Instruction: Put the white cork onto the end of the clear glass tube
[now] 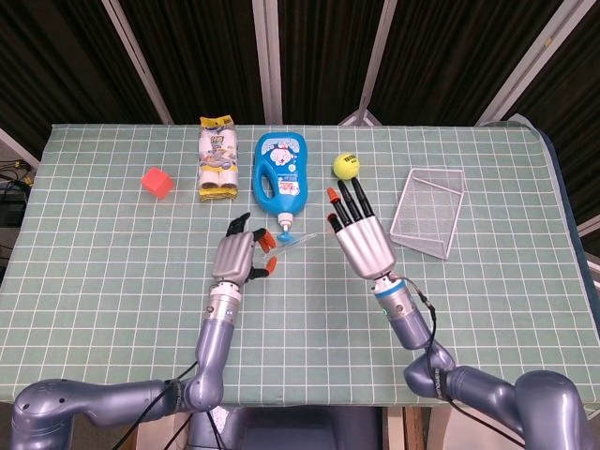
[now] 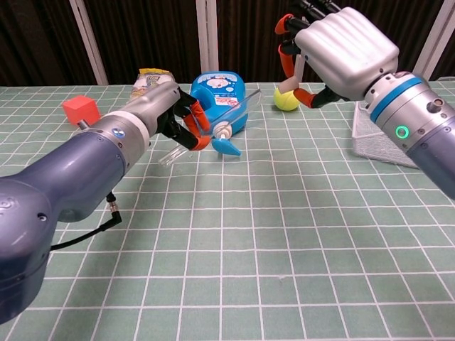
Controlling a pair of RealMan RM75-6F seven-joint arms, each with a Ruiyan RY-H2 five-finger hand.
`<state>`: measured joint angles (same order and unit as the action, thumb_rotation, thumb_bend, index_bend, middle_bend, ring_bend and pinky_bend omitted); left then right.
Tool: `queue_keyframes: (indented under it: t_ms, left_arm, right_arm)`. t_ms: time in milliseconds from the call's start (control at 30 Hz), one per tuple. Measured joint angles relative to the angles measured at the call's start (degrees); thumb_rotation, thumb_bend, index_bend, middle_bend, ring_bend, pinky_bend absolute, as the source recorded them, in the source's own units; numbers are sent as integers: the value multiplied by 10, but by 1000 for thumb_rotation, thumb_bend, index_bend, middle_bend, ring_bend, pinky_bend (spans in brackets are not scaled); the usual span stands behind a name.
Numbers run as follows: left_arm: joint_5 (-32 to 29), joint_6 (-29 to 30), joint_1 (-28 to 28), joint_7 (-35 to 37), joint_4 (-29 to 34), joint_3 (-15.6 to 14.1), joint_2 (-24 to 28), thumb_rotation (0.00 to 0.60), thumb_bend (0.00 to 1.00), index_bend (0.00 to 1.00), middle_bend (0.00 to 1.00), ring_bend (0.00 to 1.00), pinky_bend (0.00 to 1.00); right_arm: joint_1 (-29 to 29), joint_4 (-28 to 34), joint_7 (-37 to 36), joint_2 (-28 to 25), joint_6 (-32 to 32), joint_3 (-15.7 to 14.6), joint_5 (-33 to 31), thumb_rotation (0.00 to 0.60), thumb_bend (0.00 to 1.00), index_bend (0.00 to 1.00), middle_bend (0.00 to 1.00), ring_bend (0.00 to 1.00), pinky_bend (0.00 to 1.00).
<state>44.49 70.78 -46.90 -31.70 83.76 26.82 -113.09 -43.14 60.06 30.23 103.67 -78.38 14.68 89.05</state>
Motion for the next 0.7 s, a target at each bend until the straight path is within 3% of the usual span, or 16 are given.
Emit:
queue_keyframes:
  t_ms: [700]
  left_arm:
    - [-9, 9, -15, -1, -11, -4, -20, 600, 609, 543, 539, 52, 0]
  right_arm:
    - [3, -15, -15, 7, -4, -10, -5, 600, 461, 595, 196, 48, 28]
